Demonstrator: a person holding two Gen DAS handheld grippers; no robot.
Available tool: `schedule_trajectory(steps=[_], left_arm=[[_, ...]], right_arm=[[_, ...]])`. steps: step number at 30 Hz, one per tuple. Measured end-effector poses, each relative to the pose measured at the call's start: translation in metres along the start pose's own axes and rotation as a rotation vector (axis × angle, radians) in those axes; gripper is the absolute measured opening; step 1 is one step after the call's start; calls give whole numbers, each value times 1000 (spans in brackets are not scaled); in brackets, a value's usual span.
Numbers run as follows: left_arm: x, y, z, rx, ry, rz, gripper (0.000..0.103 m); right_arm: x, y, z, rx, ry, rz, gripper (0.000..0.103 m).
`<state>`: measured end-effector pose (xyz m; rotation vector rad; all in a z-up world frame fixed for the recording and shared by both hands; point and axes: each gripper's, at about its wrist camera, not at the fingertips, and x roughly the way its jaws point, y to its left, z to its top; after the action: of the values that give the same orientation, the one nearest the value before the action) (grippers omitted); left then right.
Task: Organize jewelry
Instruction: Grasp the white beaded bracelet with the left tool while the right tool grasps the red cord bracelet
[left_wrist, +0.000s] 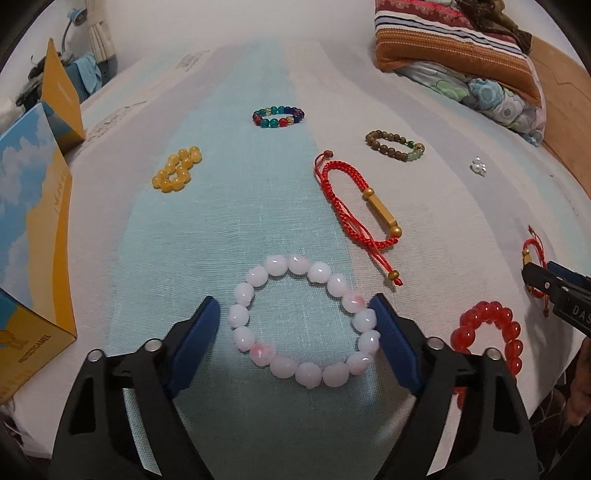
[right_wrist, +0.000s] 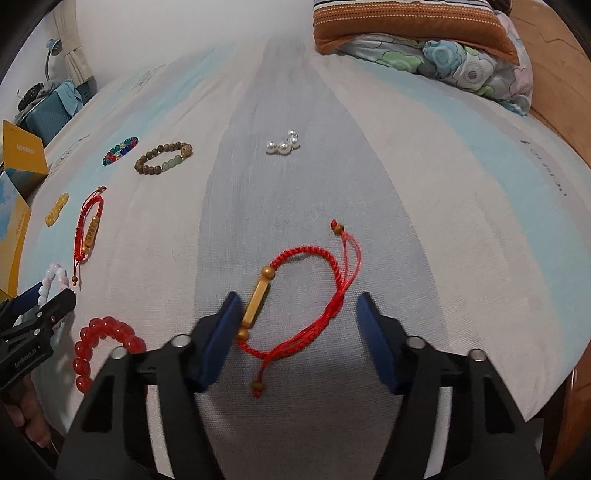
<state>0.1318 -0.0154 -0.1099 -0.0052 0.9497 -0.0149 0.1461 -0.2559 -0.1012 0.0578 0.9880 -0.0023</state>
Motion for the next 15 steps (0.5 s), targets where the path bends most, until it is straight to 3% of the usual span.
schedule_trajectory(steps=[5,8,10,11,15], left_arm=[[-4,0,-2,6,-4,9,61],[-6,1,-1,3,0,2,44],[-6,2,0,-1,4,-1,25],[-7,3,1,-4,8,-2,23],[-12,6,2,-19,1,-19,22]], right_arm=[[0,1,1,-11,5,6,33],[1,2,1,-18,3,7,22],[0,2,2,-22,0,1,14],[0,1,2,-22,-1,-1,8],[-5,-2,4,-18,-11,12,6]])
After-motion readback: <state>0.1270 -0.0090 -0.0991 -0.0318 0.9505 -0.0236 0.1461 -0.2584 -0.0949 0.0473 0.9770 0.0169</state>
